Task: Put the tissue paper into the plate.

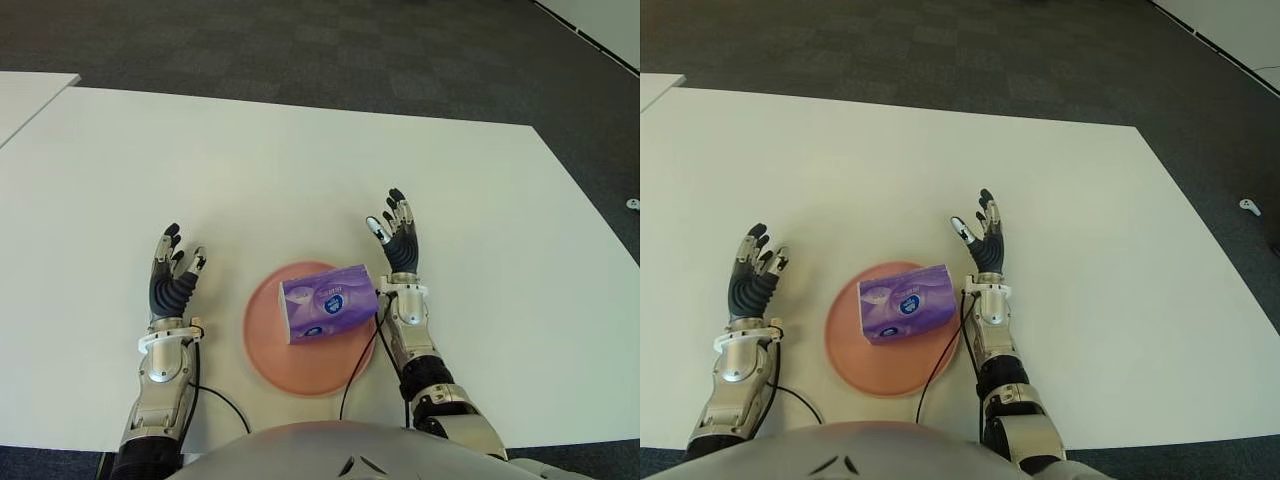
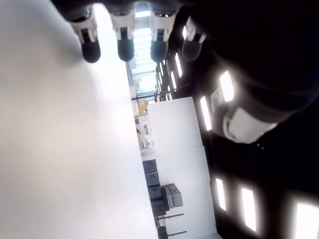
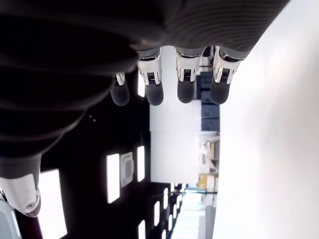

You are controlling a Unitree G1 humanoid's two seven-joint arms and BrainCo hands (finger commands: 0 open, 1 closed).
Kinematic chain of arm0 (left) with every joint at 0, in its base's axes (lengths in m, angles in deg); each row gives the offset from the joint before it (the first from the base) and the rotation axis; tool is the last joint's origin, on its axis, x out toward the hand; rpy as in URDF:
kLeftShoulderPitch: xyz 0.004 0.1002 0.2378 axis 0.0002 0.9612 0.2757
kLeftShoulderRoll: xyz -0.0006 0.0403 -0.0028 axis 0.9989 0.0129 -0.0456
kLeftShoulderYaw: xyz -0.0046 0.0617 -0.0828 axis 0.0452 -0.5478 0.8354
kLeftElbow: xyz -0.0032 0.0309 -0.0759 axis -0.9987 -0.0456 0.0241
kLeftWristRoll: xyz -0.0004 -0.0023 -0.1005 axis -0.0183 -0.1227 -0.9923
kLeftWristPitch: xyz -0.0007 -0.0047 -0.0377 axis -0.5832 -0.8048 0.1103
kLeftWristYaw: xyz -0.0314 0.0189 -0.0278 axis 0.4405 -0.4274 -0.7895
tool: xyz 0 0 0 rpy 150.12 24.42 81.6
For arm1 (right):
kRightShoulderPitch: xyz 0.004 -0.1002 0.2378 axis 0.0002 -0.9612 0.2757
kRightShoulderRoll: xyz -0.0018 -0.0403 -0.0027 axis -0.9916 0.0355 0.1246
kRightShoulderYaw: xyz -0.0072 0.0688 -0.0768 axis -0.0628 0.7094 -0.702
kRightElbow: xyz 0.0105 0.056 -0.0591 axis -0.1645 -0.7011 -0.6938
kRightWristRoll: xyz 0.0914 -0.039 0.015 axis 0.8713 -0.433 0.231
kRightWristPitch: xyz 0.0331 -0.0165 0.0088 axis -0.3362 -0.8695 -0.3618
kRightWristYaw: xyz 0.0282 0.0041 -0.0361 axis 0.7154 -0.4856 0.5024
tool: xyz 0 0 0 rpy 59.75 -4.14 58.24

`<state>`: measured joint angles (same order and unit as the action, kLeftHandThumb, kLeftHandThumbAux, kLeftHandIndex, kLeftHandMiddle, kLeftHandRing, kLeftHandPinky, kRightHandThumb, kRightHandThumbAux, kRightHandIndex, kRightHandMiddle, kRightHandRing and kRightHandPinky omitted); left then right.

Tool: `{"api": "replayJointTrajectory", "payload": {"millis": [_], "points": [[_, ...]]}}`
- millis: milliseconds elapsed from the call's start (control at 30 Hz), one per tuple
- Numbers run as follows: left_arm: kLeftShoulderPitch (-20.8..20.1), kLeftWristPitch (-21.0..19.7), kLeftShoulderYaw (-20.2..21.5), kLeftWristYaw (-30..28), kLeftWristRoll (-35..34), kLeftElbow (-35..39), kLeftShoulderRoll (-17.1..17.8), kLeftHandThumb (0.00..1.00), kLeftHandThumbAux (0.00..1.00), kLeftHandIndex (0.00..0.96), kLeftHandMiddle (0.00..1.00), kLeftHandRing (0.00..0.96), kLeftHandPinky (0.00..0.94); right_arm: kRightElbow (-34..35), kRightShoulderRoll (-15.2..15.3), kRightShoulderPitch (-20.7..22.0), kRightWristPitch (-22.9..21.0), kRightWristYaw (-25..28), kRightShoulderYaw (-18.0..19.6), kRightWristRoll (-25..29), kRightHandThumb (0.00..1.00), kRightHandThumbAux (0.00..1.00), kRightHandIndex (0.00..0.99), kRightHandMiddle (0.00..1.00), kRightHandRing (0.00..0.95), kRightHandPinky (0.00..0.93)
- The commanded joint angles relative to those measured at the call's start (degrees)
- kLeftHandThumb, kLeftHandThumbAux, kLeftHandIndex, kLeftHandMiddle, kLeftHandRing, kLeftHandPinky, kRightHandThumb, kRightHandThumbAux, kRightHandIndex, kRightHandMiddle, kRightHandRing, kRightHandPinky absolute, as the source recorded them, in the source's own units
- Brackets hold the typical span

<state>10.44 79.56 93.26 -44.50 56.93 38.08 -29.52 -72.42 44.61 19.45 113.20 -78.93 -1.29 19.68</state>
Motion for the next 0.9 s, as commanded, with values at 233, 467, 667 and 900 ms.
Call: {"api": "replayJointTrajectory", "payload": {"millis": [233, 467, 667, 900], "points": [[2.62, -3.35, -0.33, -2.09, -0.32, -0.52, -0.01, 0.000, 0.588, 0.000, 0.000, 0.000, 0.000, -12.84, 0.07, -7.42, 5.13, -0.86, 0.31, -1.05, 0.014, 0.581, 0.000, 0.000, 0.000, 0.000], [2.89, -3.72, -0.13, -2.32, -0.01, 0.11, -0.06, 0.000, 0.582, 0.000, 0.000, 0.000, 0.000, -11.23, 1.58, -8.49, 4.16, -0.60, 0.51, -0.93, 0.006, 0.596, 0.000, 0.000, 0.000, 0.000], [3.00, -4.46, 0.01, -2.21, 0.07, 0.70, -0.05, 0.000, 0.575, 0.000, 0.000, 0.000, 0.000, -3.26, 2.82, -13.36, 3.01, 1.54, 0.61, -0.07, 0.012, 0.633, 0.000, 0.000, 0.000, 0.000], [3.01, -4.31, 0.08, -2.44, -0.24, 1.08, -0.16, 0.000, 0.577, 0.000, 0.000, 0.000, 0.000, 11.67, 2.04, -20.28, -5.31, 4.23, -1.13, 0.46, 0.029, 0.713, 0.000, 0.000, 0.000, 0.000]]}}
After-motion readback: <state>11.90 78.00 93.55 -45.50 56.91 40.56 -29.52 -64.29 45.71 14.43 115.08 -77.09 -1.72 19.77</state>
